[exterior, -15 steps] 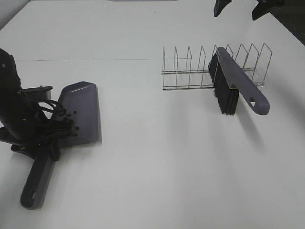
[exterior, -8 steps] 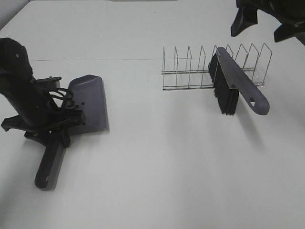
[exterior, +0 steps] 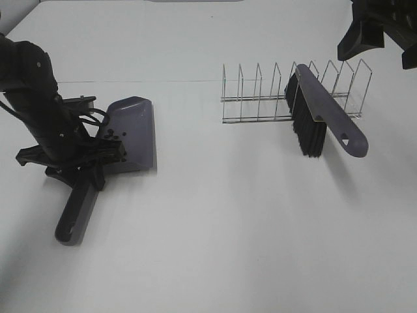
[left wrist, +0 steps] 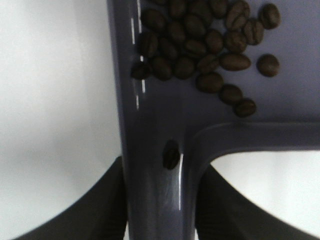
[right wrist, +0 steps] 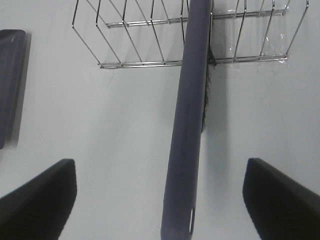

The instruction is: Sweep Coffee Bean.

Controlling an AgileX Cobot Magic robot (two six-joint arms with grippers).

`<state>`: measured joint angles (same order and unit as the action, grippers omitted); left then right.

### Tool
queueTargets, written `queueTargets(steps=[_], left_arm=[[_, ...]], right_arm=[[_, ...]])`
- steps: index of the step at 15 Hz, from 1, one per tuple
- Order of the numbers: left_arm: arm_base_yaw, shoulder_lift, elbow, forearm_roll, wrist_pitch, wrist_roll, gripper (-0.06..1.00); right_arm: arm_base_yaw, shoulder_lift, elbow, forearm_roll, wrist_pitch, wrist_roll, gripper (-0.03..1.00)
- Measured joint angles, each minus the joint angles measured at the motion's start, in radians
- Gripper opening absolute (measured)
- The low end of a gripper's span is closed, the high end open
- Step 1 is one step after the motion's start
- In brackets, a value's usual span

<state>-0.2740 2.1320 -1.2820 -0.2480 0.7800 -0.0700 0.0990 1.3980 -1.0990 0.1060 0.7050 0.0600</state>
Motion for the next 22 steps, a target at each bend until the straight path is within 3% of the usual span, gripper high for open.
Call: queueTargets(steps=[2,4,7,13,18,22], left_arm=[[0.0,0.0,0.0,-0.002,0.0,0.0,0.36],[0.0,-0.02,0.001,0.006,-0.005,-0.001,0.72],[0.0,-0.091,0.008,0.058,-0.004,-0.003,0.88],[0.0,-0.365,0.008,0.227,0.03,-0.004,0.89],[0.0,-0.571,0.015,0.259,0.136,-0.004,0.89],[0.0,-0.857,0.226,0.259,0.136,-0.005,0.88]], right_arm=[[0.0,-0.006,0.0,0.0,-0.001,0.0,0.85],[0.0,-0.006,0.0,0.0,0.024,-0.003,0.85],[0.0,-0.006,0.0,-0.004,0.066,-0.035,0.85],[0.0,-0.02,0.013,-0.01,0.121,-0.072,0.84],[0.0,-0.192,0.167,-0.01,0.123,-0.073,0.84],[0.0,-0.442,0.361,-0.01,0.126,-0.073,0.83]])
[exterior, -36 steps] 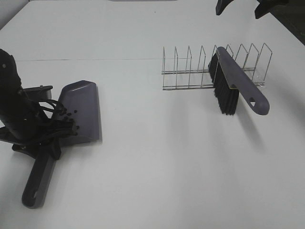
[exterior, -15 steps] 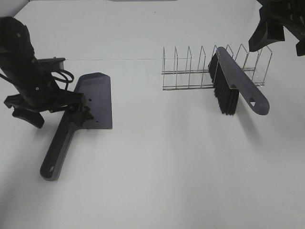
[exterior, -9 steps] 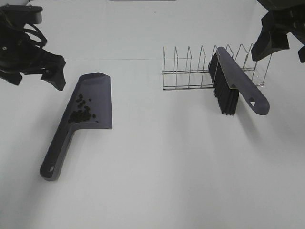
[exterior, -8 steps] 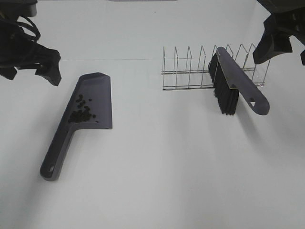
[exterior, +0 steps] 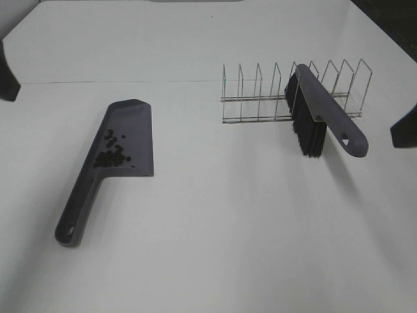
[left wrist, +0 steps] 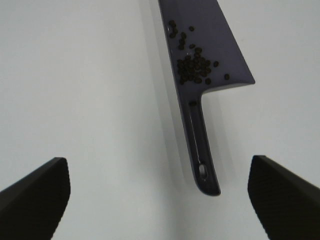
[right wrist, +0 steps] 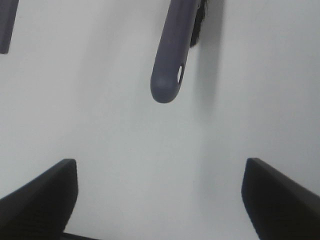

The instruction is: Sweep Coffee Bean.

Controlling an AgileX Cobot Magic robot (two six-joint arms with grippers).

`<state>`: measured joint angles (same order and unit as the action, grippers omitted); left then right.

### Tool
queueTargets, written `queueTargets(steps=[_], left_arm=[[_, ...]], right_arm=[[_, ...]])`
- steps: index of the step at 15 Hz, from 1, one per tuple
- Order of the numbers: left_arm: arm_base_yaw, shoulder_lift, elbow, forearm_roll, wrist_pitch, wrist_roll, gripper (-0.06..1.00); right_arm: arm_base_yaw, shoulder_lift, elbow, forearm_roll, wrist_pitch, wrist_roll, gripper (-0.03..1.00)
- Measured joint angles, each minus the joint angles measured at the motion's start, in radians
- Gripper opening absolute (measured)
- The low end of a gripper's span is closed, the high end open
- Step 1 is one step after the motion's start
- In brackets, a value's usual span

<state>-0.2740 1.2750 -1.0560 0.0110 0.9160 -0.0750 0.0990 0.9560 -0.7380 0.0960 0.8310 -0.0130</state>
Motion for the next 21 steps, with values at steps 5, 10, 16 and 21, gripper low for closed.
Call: queueTargets(steps=[5,10,16,21], left_arm=[[0.0,-0.365,0.263,-0.001,0.028,-0.019,0.88],[0.0,-0.72,0.364,0.04,0.216,-0.043,0.88],[0.0,-1.021,0.483,0.056,0.309,-0.051,0.88],[0.0,-1.226,0.49,0.055,0.31,-0.046,0.88]], right_arm=[[0.0,-0.25,0.157,-0.001,0.045,-0.003,0.83],[0.0,-0.438,0.202,-0.007,0.158,-0.007,0.83],[0.0,-0.581,0.231,-0.016,0.285,-0.033,0.82],[0.0,-0.714,0.231,-0.041,0.295,-0.033,0.82]])
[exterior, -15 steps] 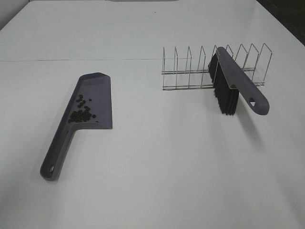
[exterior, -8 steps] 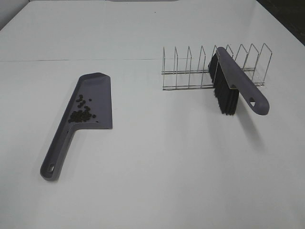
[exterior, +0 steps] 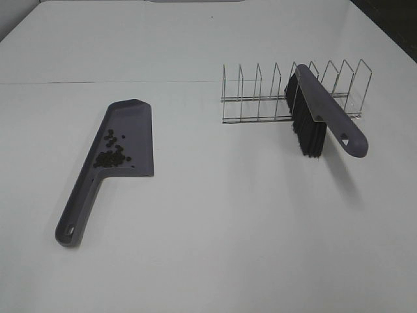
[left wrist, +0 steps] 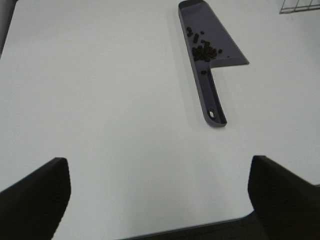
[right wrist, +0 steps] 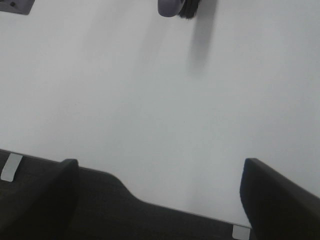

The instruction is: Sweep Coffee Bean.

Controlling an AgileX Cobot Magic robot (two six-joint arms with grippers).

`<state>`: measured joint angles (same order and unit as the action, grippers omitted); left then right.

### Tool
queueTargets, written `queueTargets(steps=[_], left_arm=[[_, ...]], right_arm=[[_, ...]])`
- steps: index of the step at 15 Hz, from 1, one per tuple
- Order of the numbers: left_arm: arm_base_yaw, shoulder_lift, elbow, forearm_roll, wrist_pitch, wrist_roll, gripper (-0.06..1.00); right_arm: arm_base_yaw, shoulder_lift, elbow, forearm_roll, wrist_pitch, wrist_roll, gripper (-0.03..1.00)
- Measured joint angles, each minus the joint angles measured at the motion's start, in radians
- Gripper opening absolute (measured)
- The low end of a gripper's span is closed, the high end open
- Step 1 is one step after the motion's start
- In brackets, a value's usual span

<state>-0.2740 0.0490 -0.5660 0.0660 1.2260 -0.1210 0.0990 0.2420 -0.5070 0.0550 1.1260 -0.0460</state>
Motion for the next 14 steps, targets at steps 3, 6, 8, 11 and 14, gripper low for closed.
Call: queueTargets(steps=[3,6,8,11,14], left_arm=[[0.0,-0.052,0.0,0.0,0.001,0.001,0.88],[0.0,-0.052,0.002,0.002,-0.014,0.014,0.88],[0.0,-0.052,0.018,0.004,-0.084,0.06,0.88],[0.0,-0.054,0.047,0.004,-0.135,0.082,0.88],[0.0,-0.055,0.047,0.004,-0.14,0.085,0.88]], right_arm=[[0.0,-0.061,0.009,-0.008,-0.002,0.0,0.82],[0.0,-0.159,0.049,-0.008,-0.011,0.0,0.8],[0.0,-0.185,0.05,-0.008,-0.011,0.0,0.8],[0.0,-0.187,0.05,-0.008,-0.011,0.0,0.8],[0.0,-0.187,0.05,-0.032,-0.012,-0.045,0.8]])
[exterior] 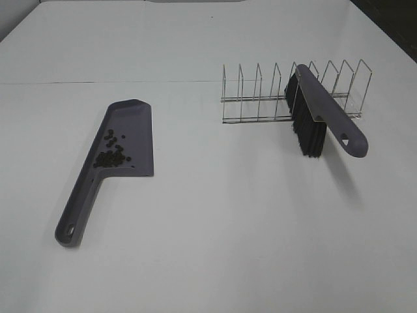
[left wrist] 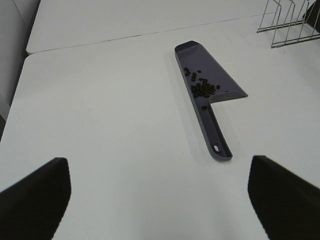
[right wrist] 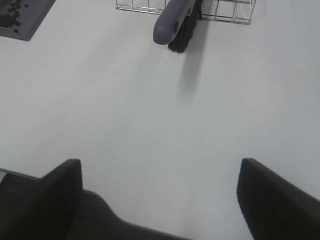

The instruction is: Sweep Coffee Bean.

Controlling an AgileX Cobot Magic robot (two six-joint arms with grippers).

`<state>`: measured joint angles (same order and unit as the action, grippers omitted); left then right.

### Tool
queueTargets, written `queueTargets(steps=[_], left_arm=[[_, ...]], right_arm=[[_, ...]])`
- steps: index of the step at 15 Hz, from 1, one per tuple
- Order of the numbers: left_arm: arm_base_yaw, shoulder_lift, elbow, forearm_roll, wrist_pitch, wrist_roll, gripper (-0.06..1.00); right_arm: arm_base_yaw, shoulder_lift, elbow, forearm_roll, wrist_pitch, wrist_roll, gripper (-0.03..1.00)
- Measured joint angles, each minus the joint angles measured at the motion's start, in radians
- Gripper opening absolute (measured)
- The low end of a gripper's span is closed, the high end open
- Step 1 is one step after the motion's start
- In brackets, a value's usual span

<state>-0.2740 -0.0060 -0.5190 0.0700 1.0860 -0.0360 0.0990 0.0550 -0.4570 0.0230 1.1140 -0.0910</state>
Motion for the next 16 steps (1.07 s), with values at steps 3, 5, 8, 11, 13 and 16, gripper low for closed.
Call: queueTargets(steps=[3,5,8,11,13,16], left_arm=[[0.0,0.0,0.0,0.0,-0.001,0.0,0.88],[0.0,0.0,0.0,0.0,-0.001,0.0,0.88],[0.0,0.0,0.0,0.0,-0.001,-0.001,0.88],[0.0,0.0,0.0,0.0,-0.001,-0.001,0.88],[0.0,0.0,0.0,-0.001,-0.001,-0.001,0.88],[0.0,0.0,0.0,-0.004,-0.001,-0.001,0.88]], right_arm=[[0.0,0.0,0.002,-0.032,-0.002,-0.004,0.8],[0.0,0.0,0.002,-0.023,-0.002,0.023,0.8],[0.0,0.0,0.002,0.01,-0.002,0.038,0.8],[0.0,0.0,0.002,0.062,-0.001,0.041,0.79],[0.0,0.0,0.002,0.062,-0.001,0.041,0.79],[0.0,0.0,0.002,0.062,-0.001,0.041,0.79]])
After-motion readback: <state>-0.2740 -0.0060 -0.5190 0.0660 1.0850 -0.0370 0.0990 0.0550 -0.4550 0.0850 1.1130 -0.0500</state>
